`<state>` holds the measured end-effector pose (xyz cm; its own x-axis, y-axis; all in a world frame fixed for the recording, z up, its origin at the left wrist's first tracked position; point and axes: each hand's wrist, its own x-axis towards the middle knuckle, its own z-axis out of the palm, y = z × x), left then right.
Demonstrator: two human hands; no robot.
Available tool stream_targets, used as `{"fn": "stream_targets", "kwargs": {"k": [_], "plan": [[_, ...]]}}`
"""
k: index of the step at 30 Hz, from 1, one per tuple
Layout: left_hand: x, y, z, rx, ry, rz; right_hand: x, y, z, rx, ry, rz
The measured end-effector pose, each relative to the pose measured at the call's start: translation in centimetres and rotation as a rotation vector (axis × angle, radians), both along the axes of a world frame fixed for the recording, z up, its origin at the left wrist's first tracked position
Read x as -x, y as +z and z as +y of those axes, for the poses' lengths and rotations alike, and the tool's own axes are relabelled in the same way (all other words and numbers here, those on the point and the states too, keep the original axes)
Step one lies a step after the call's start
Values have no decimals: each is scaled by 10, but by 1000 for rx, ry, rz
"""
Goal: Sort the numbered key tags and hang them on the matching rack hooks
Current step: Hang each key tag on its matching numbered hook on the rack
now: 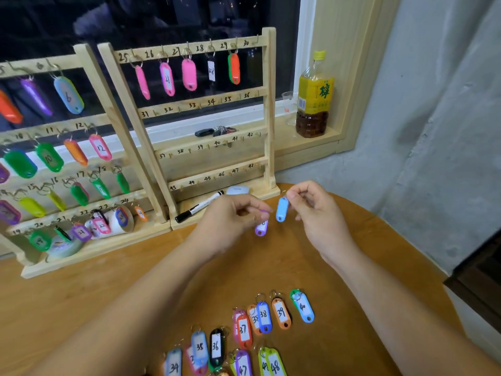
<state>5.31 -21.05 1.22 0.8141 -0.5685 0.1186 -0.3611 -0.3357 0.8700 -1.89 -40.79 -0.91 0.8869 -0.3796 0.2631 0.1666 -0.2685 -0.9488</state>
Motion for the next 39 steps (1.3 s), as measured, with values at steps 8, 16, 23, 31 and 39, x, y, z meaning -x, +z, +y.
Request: {"fn": "stream_targets", "kwargs": {"k": [8,16,23,31,39], "plan": [[-31,77,-9,-63,85,-318,-69,89,-27,182,-50,-209],[-68,156,-31,28,252,-529,-132,176,-34,300,-98,-327],[-105,207,-51,55,355,-679,-153,217,-27,338,-143,-334],[-123,230,-72,-52,450,-789,-159,223,-17,263,-85,-218],[-126,235,-75,-89,430,-742,-151,231,-17,174,2,-96]]}}
